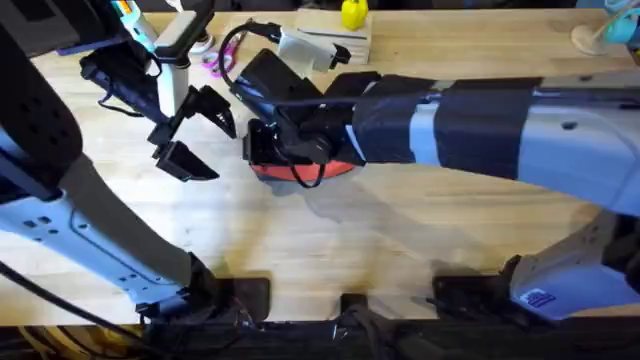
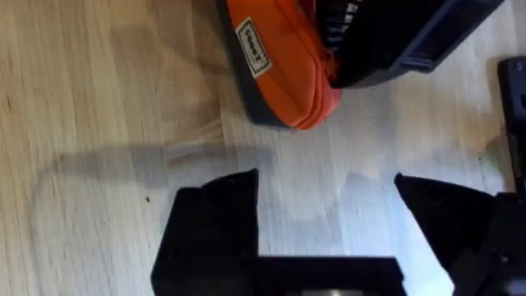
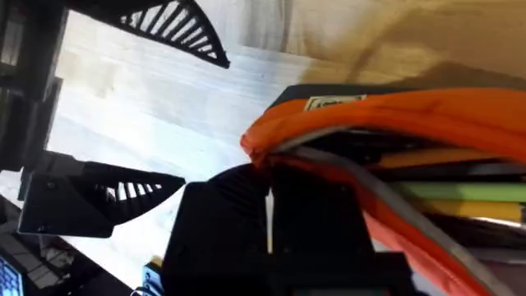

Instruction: Unzip the bag, pick up the pens from the table one at a time and place them inside, then zip the bag closed.

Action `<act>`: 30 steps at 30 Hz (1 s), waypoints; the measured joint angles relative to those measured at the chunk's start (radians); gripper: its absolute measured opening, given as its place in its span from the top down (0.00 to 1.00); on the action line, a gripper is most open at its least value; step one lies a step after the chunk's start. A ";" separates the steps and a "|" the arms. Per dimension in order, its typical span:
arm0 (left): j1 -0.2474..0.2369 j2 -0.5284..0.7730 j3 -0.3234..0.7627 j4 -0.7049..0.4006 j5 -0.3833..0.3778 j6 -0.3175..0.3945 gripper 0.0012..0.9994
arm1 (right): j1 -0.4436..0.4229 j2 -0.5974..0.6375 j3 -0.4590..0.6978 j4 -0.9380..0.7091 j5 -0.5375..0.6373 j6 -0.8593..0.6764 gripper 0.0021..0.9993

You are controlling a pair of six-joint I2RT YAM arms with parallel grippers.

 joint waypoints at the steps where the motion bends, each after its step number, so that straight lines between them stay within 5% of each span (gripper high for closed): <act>1: 0.000 0.000 0.000 0.000 0.000 0.000 0.01 | -0.001 0.000 0.000 0.000 0.000 0.000 0.97; 15: 0.000 0.000 0.000 -0.012 0.017 0.000 0.01 | -0.011 -0.087 0.000 -0.023 -0.060 -0.150 0.97; 30: 0.000 0.000 0.000 -0.121 0.187 0.000 0.01 | -0.053 -0.186 -0.008 -0.055 -0.072 -0.284 0.97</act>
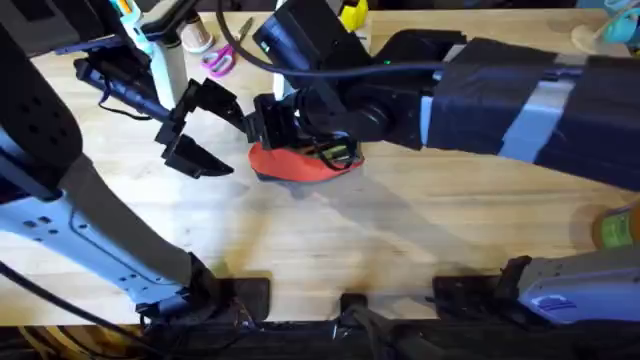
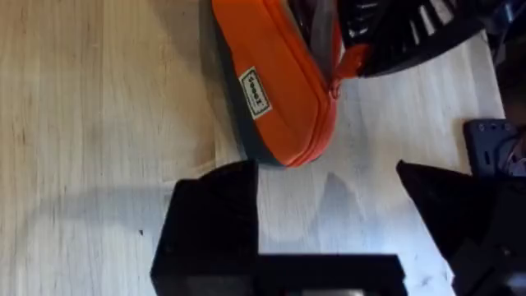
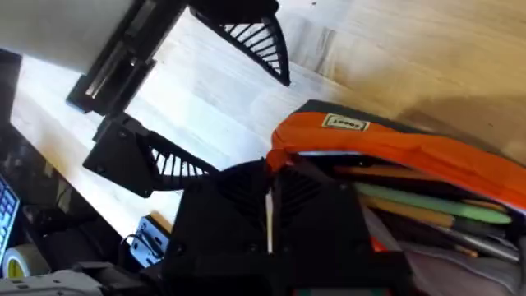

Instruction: Unzip the bag, pick up the pens from the table one at a time and place them inside, then zip the bag closed.

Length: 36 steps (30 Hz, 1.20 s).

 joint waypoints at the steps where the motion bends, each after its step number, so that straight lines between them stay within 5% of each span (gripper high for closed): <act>1: -0.002 0.000 0.000 0.000 0.008 0.000 0.01 | -0.005 0.000 0.000 0.000 -0.003 -0.002 0.97; 13: -0.087 0.008 0.000 0.062 0.031 -0.092 0.00 | -0.029 0.000 0.000 0.023 -0.003 -0.006 0.97; 18: -0.108 0.022 0.000 0.090 0.048 -0.112 0.14 | -0.030 0.000 0.000 0.025 -0.003 -0.006 0.97; 25: -0.136 0.022 0.000 0.106 0.067 -0.122 0.21 | -0.033 0.000 0.000 0.026 -0.003 -0.006 0.97; 31: -0.158 0.022 0.000 0.106 0.070 -0.126 0.43 | -0.039 0.000 0.000 0.026 -0.003 -0.006 0.97; 35: -0.158 0.022 0.000 0.118 0.079 -0.126 0.92 | -0.040 0.000 0.000 0.023 -0.003 -0.006 0.97; 36: -0.158 0.022 0.000 0.117 0.079 -0.127 0.94 | -0.041 0.000 0.000 0.018 -0.004 -0.006 0.97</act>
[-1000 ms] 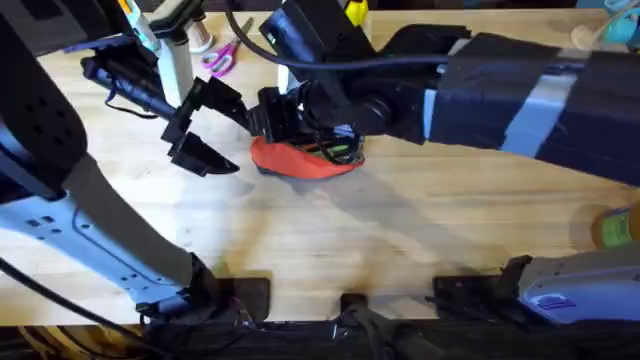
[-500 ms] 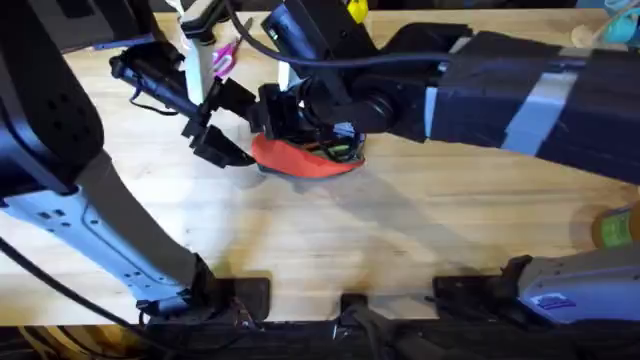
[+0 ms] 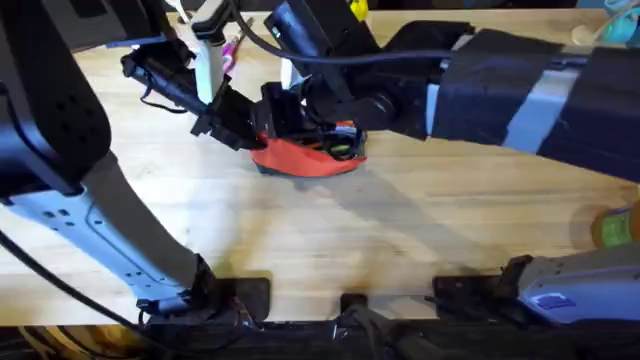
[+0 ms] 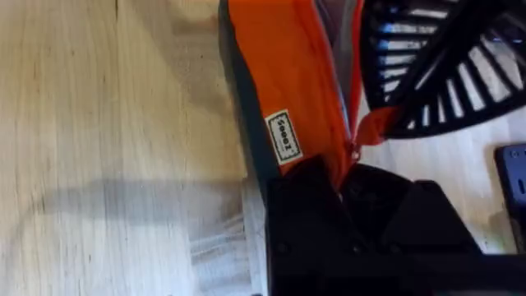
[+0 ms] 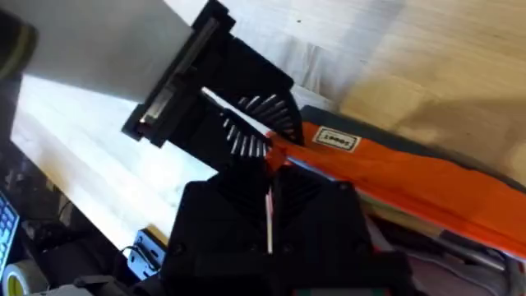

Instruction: Unzip the bag, pick up the pens from the table one at a time and place them inside, then zip the bag closed.

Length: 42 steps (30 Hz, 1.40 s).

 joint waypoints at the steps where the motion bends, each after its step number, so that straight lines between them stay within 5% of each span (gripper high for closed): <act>1: -0.001 0.000 0.000 -0.001 -0.001 -0.001 0.95 | -0.003 0.000 0.000 -0.008 0.000 0.000 0.97; 18: -0.007 0.000 0.000 -0.004 0.049 -0.003 0.96 | -0.194 -0.074 0.000 -0.203 -0.044 -0.053 0.97; 26: -0.004 0.007 0.000 -0.004 0.004 -0.002 0.96 | -0.355 -0.107 0.000 -0.286 0.052 -0.068 0.97; 39: -0.004 0.010 0.000 -0.004 -0.001 -0.003 0.96 | -0.377 -0.109 0.000 -0.321 0.062 -0.082 0.97; 41: -0.004 0.010 0.000 -0.004 -0.001 -0.003 0.96 | -0.371 -0.117 0.000 -0.317 0.042 -0.098 0.88; 42: -0.004 0.010 0.000 -0.004 -0.001 -0.003 0.96 | -0.366 -0.126 0.000 -0.315 0.026 -0.108 0.74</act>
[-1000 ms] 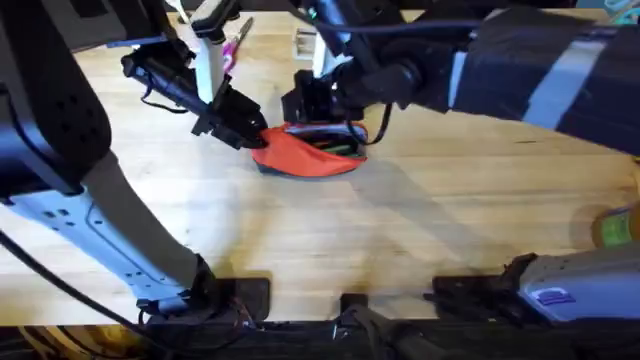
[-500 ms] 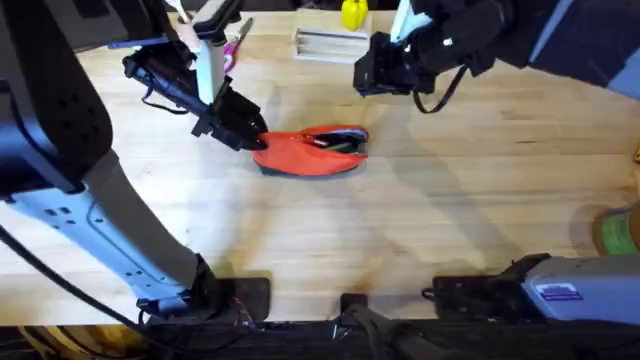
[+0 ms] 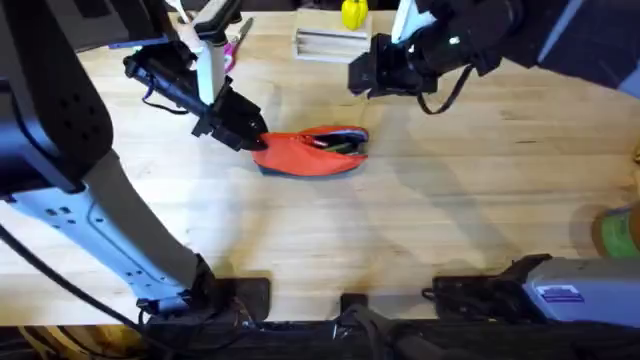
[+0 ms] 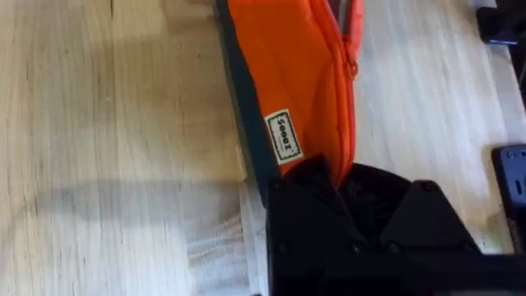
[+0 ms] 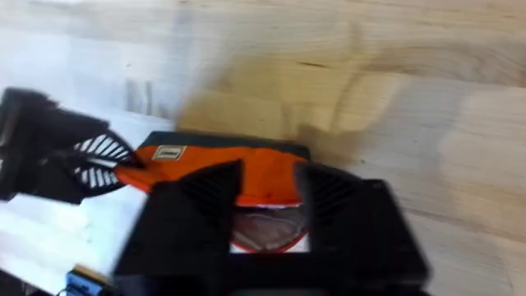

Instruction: Unzip the bag, pick up the pens from the table one at a time and place them inside, then zip the bag closed.

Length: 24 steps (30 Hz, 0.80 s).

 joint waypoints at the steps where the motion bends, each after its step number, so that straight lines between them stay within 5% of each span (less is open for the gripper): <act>1: 0.000 0.000 0.000 0.000 0.000 0.000 0.96 | 0.004 -0.008 0.000 0.001 -0.013 -0.007 0.62; 5: 0.000 0.000 0.000 0.000 0.000 0.000 0.96 | 0.013 -0.035 0.000 0.001 -0.075 -0.029 0.05; 14: 0.000 0.000 0.000 0.000 0.000 0.000 0.96 | 0.024 -0.036 0.000 -0.008 -0.222 -0.039 0.01; 15: 0.000 0.000 0.000 0.001 -0.001 0.005 0.90 | 0.031 -0.036 0.000 -0.014 -0.232 -0.042 0.01; 20: 0.000 0.000 0.000 -0.011 0.000 0.001 0.13 | 0.074 -0.036 0.000 -0.035 -0.259 -0.062 0.01; 21: 0.000 0.000 0.000 -0.012 0.000 -0.002 0.04 | 0.082 -0.036 0.000 -0.035 -0.262 -0.064 0.01; 24: 0.000 0.000 0.000 -0.011 0.000 0.000 0.01 | 0.099 -0.036 -0.015 -0.029 -0.271 -0.065 0.01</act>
